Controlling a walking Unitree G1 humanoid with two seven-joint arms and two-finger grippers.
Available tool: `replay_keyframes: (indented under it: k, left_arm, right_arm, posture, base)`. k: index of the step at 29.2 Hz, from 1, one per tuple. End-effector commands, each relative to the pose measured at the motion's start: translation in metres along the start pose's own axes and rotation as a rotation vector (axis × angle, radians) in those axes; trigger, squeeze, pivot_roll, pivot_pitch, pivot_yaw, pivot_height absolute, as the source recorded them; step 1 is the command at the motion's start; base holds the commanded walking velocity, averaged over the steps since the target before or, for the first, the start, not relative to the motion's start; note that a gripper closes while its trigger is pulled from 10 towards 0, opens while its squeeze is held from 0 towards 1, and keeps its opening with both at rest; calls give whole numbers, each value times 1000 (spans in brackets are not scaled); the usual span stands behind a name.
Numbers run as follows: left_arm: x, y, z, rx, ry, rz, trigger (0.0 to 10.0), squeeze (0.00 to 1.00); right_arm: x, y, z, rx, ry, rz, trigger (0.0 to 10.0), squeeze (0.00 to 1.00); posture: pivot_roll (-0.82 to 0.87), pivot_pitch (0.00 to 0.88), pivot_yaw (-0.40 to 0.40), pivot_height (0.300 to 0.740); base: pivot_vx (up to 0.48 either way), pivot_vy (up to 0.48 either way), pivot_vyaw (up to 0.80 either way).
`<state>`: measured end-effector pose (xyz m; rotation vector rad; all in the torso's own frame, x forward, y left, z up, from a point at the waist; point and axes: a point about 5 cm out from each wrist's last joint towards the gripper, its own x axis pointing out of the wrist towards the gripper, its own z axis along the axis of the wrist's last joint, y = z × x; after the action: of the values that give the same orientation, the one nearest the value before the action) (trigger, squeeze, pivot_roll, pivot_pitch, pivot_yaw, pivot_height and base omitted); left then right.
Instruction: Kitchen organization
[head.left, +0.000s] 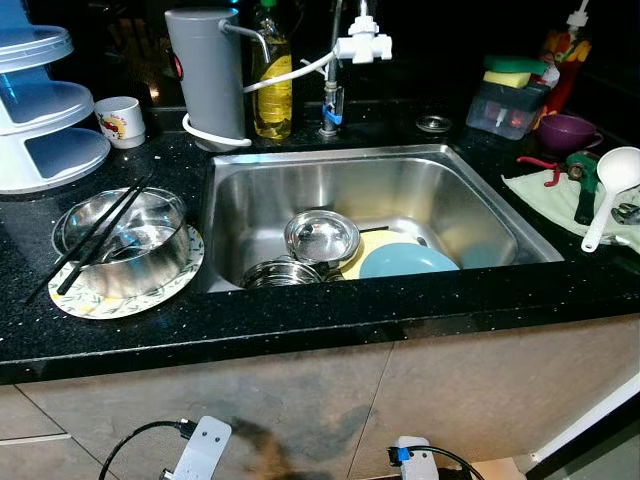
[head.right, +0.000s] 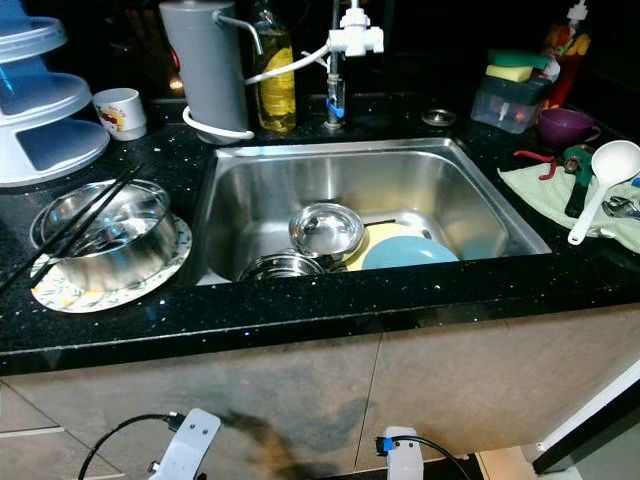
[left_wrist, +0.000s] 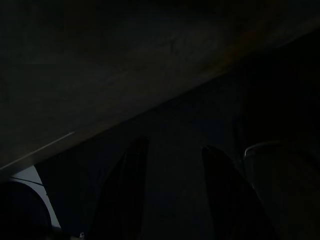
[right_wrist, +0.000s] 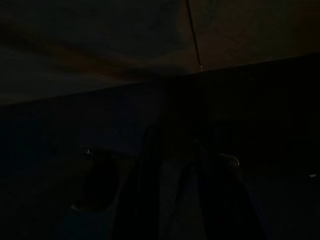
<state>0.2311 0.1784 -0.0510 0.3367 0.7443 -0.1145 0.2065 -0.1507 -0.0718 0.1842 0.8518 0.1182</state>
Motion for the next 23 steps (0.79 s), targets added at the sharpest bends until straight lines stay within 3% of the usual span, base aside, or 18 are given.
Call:
replay_keyframes:
  k: [1,5,14,21,23]
  left_arm:
    - [-1,-3,-9,4,36,-5,10000,0]
    - [-1,-2,-7,7,19,11,10000,0]
    - [-1,4,-3,-52,-16,66,10000,0]
    - [-5,11,3,-51,-96,93,10000,0]
    - [-12,13,7,-34,-182,100,10000,0]
  right_arm:
    - [-2,-3,-7,15,17,-9,10000,0]
    - [-2,-3,-7,12,15,-9,10000,0]
    - [0,-1,1,-12,-8,10,10000,0]
    - [3,14,15,-122,-58,123,10000,0]
    - [4,24,25,-180,-100,215,10000,0]
  posture:
    - [-5,140,-17,740]
    - [-6,142,-17,740]
    - [-7,135,-17,740]
    - [-9,126,-20,740]
    - [-4,125,-24,740]
  base:
    - [0,-375,0]
    - [0,-480,0]
    - [0,0,0]
    - [0,0,0]
    - [0,0,0]
